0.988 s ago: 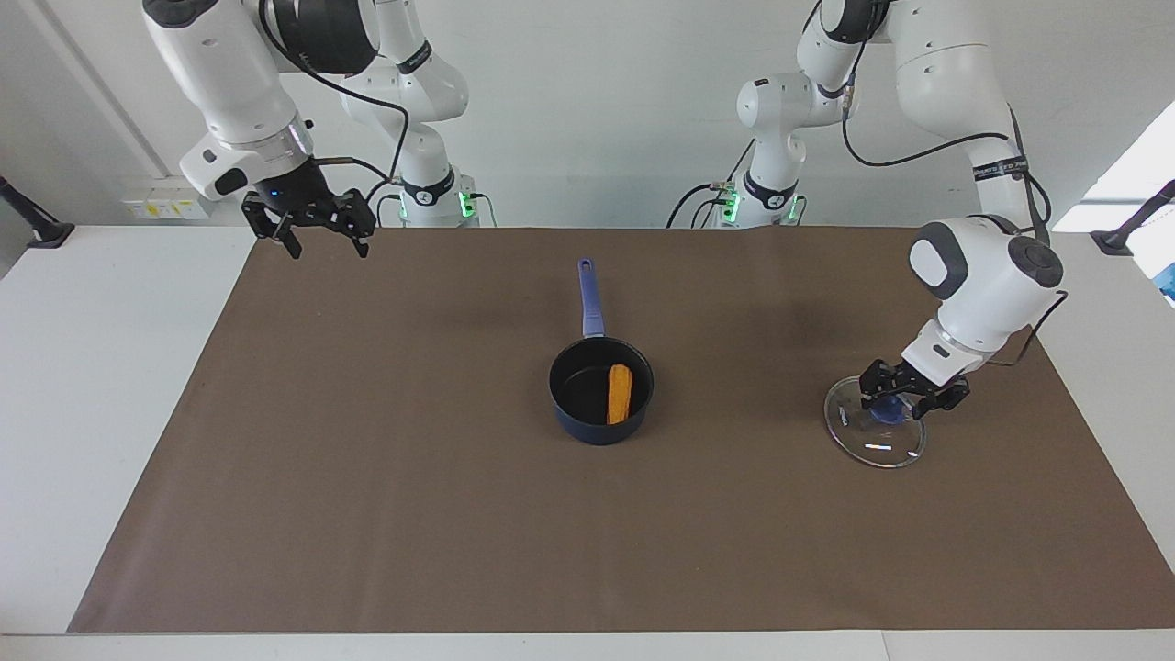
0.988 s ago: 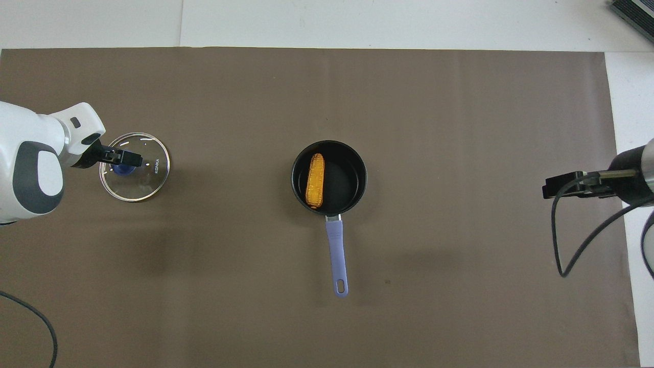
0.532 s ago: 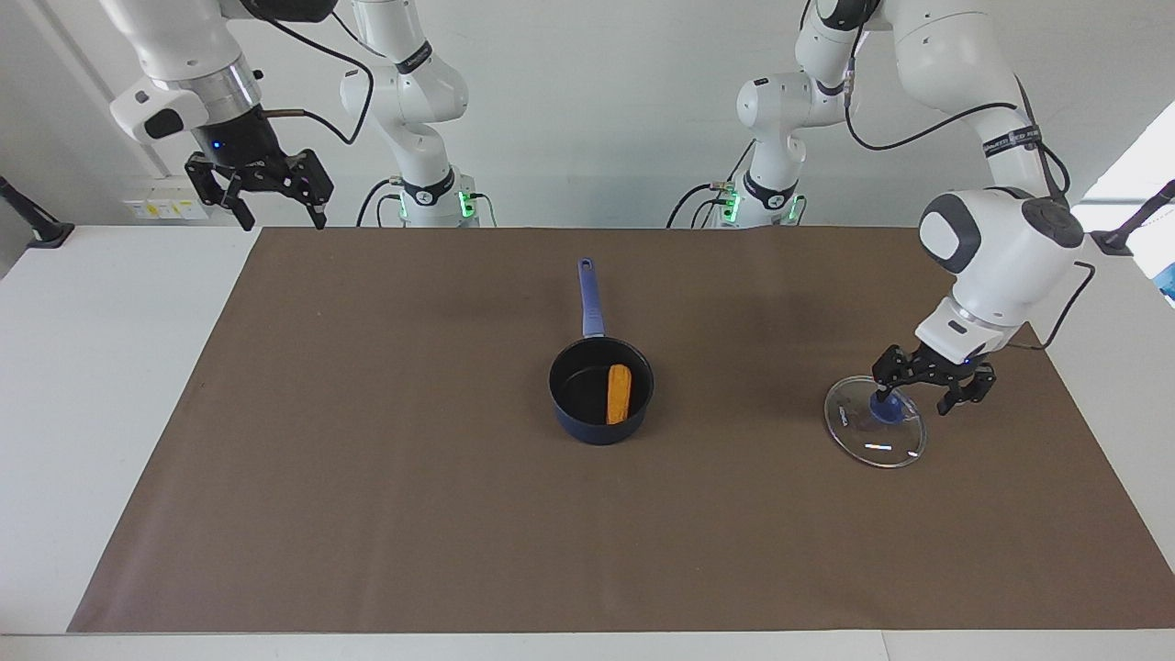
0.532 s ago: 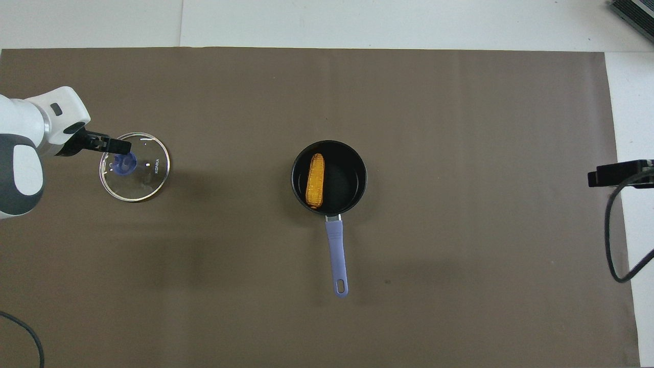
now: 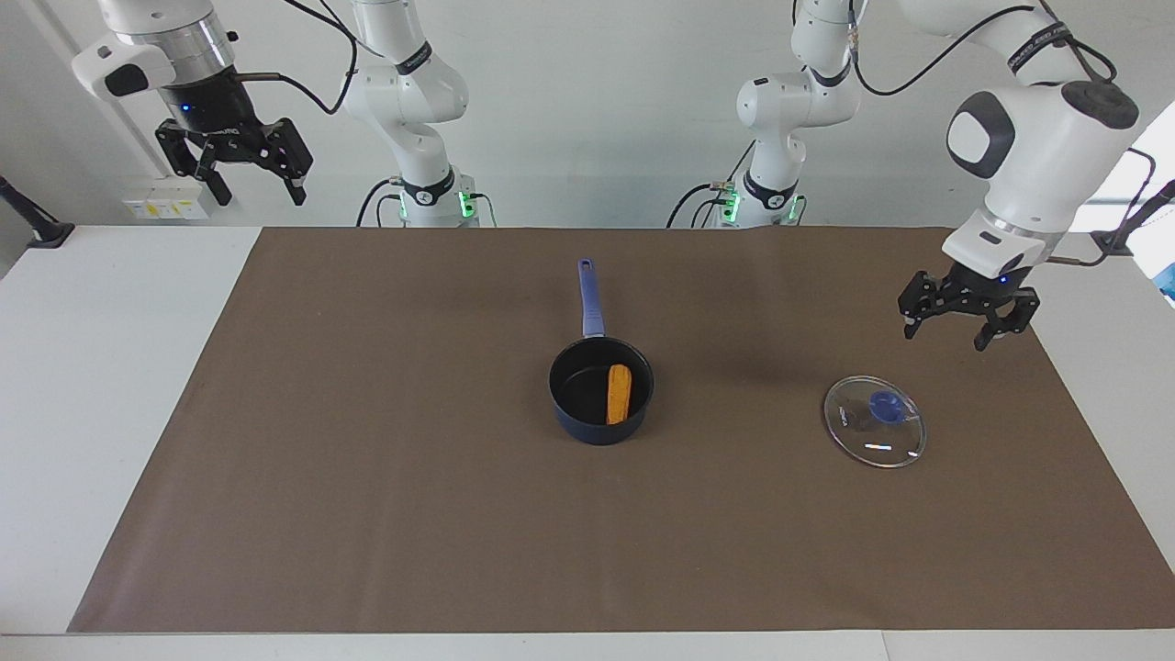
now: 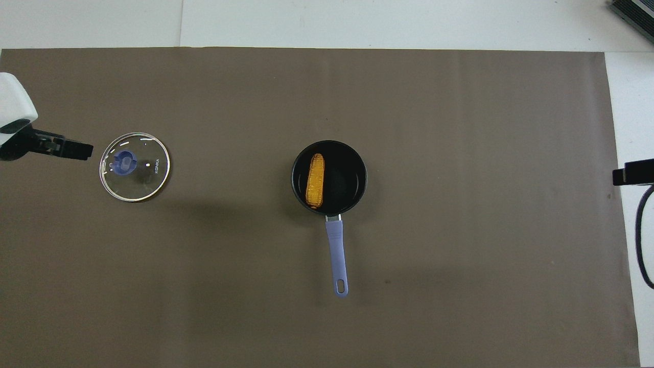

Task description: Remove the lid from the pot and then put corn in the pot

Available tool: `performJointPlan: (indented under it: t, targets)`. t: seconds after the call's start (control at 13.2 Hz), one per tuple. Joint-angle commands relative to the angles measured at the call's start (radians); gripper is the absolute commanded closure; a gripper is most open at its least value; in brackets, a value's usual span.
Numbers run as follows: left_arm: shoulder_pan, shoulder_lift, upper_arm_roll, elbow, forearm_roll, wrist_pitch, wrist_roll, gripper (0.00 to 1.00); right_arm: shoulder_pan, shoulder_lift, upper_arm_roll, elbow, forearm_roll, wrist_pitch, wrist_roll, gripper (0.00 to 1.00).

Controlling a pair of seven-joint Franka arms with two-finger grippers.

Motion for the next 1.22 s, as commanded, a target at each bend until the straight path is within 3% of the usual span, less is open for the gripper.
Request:
performJointPlan:
  t: [0.0, 0.3, 0.61, 1.14]
  targets:
    - [-0.024, 0.005, 0.009, 0.134, 0.029, -0.158, -0.037, 0.00, -0.007, 0.003, 0.011, 0.007, 0.006, -0.019, -0.016, 0.00]
    - [-0.024, -0.012, 0.006, 0.186, 0.032, -0.253, -0.041, 0.00, -0.007, 0.005, 0.011, 0.007, 0.010, -0.008, -0.013, 0.00]
    - [-0.022, 0.009, -0.007, 0.316, 0.024, -0.387, -0.051, 0.00, -0.001, 0.006, 0.016, 0.009, 0.015, -0.005, -0.006, 0.00]
    - [-0.022, -0.057, -0.025, 0.298, 0.014, -0.433, -0.153, 0.00, -0.012, 0.007, 0.008, 0.011, 0.009, -0.016, 0.018, 0.00]
